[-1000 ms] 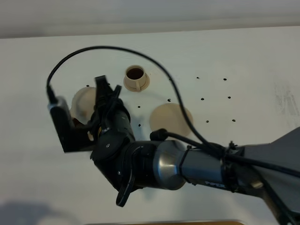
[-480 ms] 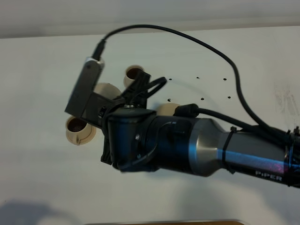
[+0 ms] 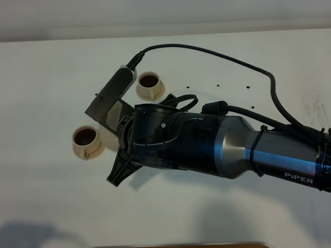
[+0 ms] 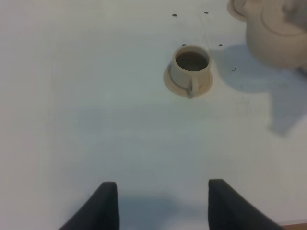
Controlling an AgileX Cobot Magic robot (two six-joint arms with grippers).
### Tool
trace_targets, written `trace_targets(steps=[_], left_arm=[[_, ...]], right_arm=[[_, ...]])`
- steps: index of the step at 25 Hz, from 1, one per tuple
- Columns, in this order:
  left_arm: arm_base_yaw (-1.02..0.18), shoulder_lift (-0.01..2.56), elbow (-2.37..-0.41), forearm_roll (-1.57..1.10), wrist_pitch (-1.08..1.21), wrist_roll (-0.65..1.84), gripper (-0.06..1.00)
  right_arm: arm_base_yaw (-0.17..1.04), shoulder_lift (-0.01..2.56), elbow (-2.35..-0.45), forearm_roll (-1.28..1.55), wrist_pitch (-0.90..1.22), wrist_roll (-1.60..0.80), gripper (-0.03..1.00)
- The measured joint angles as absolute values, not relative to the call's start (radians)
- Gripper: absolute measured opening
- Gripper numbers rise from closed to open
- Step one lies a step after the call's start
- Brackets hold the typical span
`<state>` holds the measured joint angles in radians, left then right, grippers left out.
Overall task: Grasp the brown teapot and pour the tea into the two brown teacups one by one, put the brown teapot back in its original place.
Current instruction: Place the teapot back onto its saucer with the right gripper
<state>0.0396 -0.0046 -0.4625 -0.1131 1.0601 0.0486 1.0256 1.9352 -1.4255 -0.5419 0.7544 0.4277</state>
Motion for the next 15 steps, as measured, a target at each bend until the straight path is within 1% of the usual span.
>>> trace_targets(steps=[6,15], left_arm=[[0.04,-0.005,-0.463,-0.113,1.06,0.048,0.49],[0.04,-0.005,-0.463,-0.113,1.06,0.048,0.49]], right_arm=[[1.022,1.947,-1.425,-0.492,0.701,0.408,0.09],[0.981,2.055,-1.425,-0.444,0.627,0.408,0.09]])
